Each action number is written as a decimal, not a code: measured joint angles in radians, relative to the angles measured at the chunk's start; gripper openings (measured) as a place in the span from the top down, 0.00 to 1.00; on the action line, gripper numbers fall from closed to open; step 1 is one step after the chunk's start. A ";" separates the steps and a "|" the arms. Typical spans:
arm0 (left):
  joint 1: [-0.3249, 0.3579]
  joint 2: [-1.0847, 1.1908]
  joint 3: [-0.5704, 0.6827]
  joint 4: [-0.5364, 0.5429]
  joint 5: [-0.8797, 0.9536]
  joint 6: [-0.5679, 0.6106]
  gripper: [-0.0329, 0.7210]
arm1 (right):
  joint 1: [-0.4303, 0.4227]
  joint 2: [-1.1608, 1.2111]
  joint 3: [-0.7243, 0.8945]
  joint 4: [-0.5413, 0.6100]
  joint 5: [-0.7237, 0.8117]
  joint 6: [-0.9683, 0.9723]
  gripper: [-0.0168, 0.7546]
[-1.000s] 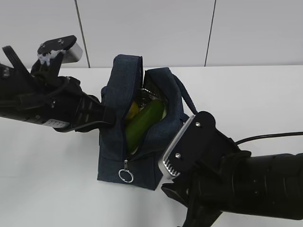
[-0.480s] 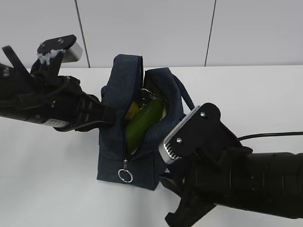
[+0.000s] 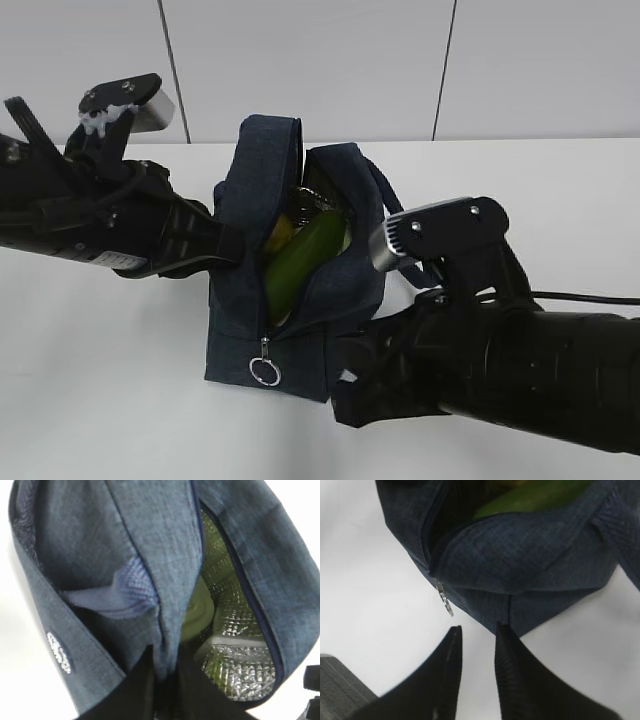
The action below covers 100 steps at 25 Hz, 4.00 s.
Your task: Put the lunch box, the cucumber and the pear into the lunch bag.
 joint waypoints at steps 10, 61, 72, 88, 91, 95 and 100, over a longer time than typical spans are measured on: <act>0.000 0.000 0.000 0.000 -0.001 0.000 0.95 | 0.000 0.000 -0.034 0.016 0.280 -0.048 0.73; 0.000 0.000 0.000 0.001 -0.011 0.004 0.95 | 0.003 0.269 0.185 -1.066 -0.563 0.628 0.65; 0.000 0.000 0.000 0.001 -0.012 0.004 0.95 | 0.003 0.377 0.185 -0.836 -0.765 0.462 0.64; 0.000 0.000 0.000 0.001 -0.011 0.007 0.95 | 0.003 0.461 0.099 -0.795 -0.790 0.377 0.64; 0.000 0.000 0.000 0.001 -0.011 0.007 0.95 | 0.003 0.481 0.082 -0.795 -0.772 0.365 0.64; 0.000 0.000 0.000 0.001 -0.010 0.007 0.95 | 0.003 0.503 0.062 -0.793 -0.756 0.344 0.64; 0.000 0.000 0.000 0.001 -0.009 0.008 0.95 | 0.003 0.505 0.047 -0.780 -0.735 0.327 0.64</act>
